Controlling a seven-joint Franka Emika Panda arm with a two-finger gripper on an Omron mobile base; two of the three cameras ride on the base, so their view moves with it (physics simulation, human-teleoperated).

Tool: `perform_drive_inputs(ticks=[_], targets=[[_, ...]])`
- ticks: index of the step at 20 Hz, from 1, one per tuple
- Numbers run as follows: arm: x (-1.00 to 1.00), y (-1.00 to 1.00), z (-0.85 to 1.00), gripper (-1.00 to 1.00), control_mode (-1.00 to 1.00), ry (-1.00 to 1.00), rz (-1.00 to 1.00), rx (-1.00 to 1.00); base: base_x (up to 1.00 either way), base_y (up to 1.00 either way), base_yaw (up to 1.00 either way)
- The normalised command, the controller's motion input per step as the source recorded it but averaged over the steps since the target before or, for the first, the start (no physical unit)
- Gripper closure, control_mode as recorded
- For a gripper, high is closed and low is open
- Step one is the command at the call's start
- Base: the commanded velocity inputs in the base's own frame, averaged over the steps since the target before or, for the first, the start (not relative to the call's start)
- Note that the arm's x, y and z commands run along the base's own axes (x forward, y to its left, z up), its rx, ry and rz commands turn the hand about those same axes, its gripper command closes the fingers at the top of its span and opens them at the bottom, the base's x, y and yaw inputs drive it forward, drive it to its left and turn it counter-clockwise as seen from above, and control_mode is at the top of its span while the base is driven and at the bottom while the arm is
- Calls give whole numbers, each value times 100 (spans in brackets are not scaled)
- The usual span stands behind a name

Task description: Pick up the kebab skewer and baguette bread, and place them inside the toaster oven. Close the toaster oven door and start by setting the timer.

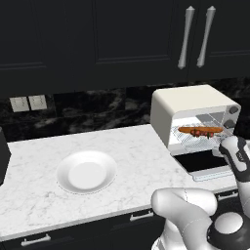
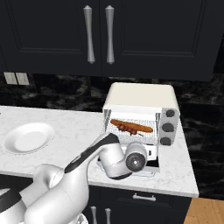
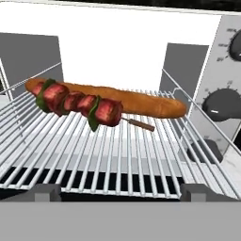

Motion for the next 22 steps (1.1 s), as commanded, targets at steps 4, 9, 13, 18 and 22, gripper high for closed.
perform_drive_inputs(ticks=[4,9,13,18,22], targets=[[0,0,-2,-100,-100,-3,1,4,0,0,0],[0,0,-9,-100,-100,-3,0,6,0,0,0],[5,0,-8,-100,-100,-8,0,9,0,0,0],[16,0,-1,-100,-100,-7,0,7,0,0,0],[35,0,0,-100,-100,-3,0,0,0,0,0]])
